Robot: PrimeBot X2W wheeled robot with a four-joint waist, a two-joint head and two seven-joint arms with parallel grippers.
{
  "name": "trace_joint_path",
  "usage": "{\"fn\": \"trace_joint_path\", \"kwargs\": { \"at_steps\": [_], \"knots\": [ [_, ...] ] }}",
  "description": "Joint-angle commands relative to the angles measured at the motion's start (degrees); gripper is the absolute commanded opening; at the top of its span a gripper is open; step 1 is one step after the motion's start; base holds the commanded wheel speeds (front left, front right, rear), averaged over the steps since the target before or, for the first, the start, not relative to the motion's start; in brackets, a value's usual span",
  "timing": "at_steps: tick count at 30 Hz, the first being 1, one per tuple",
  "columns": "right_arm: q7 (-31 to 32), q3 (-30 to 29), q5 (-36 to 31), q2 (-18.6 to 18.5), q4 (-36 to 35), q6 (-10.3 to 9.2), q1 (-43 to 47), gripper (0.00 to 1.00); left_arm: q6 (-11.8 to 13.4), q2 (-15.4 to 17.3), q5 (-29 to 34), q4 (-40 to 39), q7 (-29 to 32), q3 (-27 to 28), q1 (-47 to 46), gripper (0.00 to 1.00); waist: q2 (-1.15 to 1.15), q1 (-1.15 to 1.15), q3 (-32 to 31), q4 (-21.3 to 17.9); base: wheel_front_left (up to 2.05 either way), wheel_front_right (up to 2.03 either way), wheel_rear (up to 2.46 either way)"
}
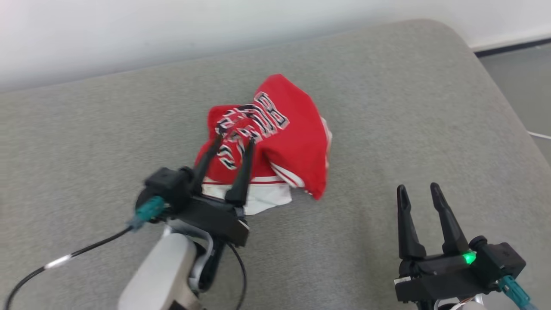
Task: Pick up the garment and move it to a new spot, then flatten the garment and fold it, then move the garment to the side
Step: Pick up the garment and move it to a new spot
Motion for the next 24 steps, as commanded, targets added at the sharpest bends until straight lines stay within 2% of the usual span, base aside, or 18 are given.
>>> {"fn": "trace_joint_path", "kwargs": {
  "at_steps": [1,7,8,9,11,13,18,24],
  "knots": [
    [-0.01,0.08,-0.54,0.17,-0.15,-0.12,0.86,1.00,0.59,1.20,0.31,-2.56,-0.27,1.08,1.70,1.00,0.00,0.00,-1.32,2.53,0.00,0.00,0.00],
    [-0.01,0.18,-0.79,0.13,-0.32,-0.12,1.40,1.00,3.70,5.39,1.76,-12.23,-0.30,5.18,5.53,1.00,0.00,0.00,-2.64,6.36,0.00,0.00,0.00],
    [-0.01,0.46,-0.94,0.15,-0.27,-0.12,1.34,1.00,5.53,7.68,4.41,-14.42,-0.31,6.54,7.11,1.00,0.00,0.00,-3.14,7.21,0.00,0.00,0.00],
    [-0.01,0.50,-1.03,0.15,-0.29,-0.12,1.29,1.00,6.58,8.51,6.07,-15.66,-0.33,7.04,8.08,1.00,0.00,0.00,-3.40,7.55,0.00,0.00,0.00],
    [-0.01,0.23,-1.06,0.12,-0.27,-0.12,1.31,1.00,7.83,7.63,5.43,-18.03,-0.32,9.79,11.18,1.00,0.00,0.00,-3.97,8.20,0.00,0.00,0.00],
    [-0.01,0.01,-1.24,0.12,-0.18,-0.12,1.49,1.00,8.89,9.02,7.80,-19.98,-0.34,12.02,14.13,1.00,0.00,0.00,-4.61,8.75,0.00,0.00,0.00],
    [-0.01,-0.23,-1.36,0.13,0.15,-0.12,2.03,1.00,10.09,9.02,12.25,-23.14,-0.34,16.17,20.98,1.00,0.00,0.00,-5.86,9.39,0.00,0.00,0.00],
    [-0.01,-0.40,-1.66,0.14,0.50,-0.12,3.50,1.00,10.41,5.37,16.70,-24.97,-0.34,21.64,30.14,1.00,0.00,0.00,-8.06,9.76,0.00,0.00,0.00]
  ]
}}
